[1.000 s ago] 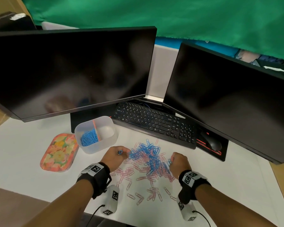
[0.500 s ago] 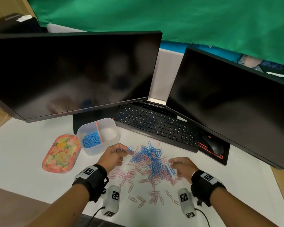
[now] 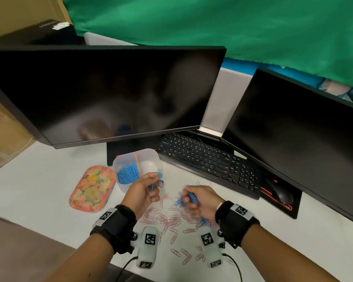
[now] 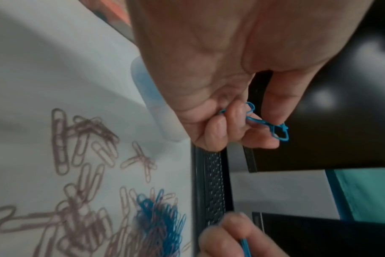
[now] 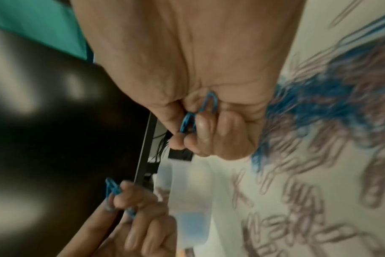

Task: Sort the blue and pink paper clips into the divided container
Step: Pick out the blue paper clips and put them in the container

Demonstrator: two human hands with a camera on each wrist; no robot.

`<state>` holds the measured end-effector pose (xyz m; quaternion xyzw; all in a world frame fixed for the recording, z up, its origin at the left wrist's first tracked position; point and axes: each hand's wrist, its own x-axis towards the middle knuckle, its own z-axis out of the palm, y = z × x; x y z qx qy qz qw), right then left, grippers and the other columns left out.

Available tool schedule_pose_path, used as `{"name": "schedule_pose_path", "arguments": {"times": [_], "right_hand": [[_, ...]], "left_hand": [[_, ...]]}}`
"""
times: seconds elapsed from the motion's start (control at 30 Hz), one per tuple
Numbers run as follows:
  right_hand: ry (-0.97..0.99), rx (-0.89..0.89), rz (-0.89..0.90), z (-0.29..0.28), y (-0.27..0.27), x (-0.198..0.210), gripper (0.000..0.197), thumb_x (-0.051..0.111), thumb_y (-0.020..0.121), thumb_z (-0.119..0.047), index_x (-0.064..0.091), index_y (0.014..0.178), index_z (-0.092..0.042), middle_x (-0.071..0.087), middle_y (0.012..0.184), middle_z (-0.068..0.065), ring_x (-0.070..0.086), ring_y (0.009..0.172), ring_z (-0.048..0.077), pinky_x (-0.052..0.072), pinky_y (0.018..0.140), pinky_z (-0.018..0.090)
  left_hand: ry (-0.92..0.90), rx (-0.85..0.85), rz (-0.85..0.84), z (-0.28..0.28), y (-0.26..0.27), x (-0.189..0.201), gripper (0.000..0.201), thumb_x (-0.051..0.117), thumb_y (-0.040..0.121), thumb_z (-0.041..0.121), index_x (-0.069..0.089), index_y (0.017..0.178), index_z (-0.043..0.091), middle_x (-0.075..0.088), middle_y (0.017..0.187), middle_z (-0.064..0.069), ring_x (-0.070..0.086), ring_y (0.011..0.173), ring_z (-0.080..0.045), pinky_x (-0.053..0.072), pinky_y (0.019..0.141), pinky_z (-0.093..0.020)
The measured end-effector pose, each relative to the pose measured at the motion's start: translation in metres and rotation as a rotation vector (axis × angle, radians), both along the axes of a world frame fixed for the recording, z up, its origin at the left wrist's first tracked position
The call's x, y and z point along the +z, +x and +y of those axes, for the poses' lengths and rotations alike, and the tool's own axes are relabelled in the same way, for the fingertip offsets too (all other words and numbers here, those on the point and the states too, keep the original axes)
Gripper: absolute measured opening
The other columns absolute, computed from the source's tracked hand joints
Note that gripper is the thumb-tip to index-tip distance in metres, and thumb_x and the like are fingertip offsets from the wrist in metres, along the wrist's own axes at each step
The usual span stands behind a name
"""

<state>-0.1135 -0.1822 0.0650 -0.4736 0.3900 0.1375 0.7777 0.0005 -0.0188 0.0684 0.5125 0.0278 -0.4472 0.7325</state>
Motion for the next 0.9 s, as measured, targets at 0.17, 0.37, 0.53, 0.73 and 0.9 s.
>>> {"name": "schedule_pose_path", "arguments": {"times": [0.17,0.37,0.53,0.73,0.9], "right_hand": [[-0.120,0.126,0.001,0.044,0.071,0.016,0.015,0.046,0.094,-0.012,0.057,0.085,-0.007,0.045,0.062,0.004,0.037,0.047,0.014,0.029,0.042,0.018],[-0.274,0.227,-0.012,0.077,0.134,0.023,0.011,0.047,0.094,-0.007,0.054,0.086,-0.006,0.048,0.065,0.008,0.047,0.051,0.018,0.040,0.047,0.025],[-0.353,0.177,0.034,0.085,0.161,0.024,0.026,0.041,0.094,-0.003,0.049,0.070,-0.007,0.046,0.065,0.010,0.045,0.052,0.021,0.044,0.056,0.031],[-0.237,0.165,0.011,0.072,0.154,0.032,0.028,0.035,0.095,0.002,0.048,0.073,-0.009,0.049,0.059,0.008,0.051,0.053,0.015,0.049,0.060,0.023],[-0.284,0.082,-0.047,0.030,0.111,0.032,0.028,0.045,0.096,-0.003,0.054,0.122,0.003,0.061,0.108,0.021,0.062,0.107,0.037,0.051,0.093,0.039]], "left_hand": [[0.217,0.145,-0.125,0.022,0.035,-0.002,0.014,0.041,0.095,0.009,0.054,0.089,0.010,0.045,0.067,-0.004,0.033,0.045,-0.010,0.026,0.041,-0.020],[0.524,0.171,-0.260,0.036,0.071,-0.005,0.011,0.046,0.095,0.007,0.057,0.093,0.007,0.052,0.067,-0.006,0.048,0.052,-0.017,0.041,0.045,-0.024],[0.565,0.146,-0.246,0.033,0.088,0.001,0.020,0.042,0.095,0.001,0.054,0.080,0.007,0.058,0.072,-0.013,0.057,0.060,-0.023,0.054,0.053,-0.029],[0.661,0.118,-0.329,0.027,0.091,-0.003,0.017,0.048,0.094,0.017,0.058,0.104,0.007,0.061,0.111,-0.020,0.061,0.103,-0.036,0.054,0.091,-0.047],[0.693,0.108,-0.537,0.014,0.077,-0.002,0.015,0.050,0.094,0.012,0.058,0.082,0.018,0.058,0.091,-0.007,0.057,0.088,-0.022,0.054,0.085,-0.034]]}}
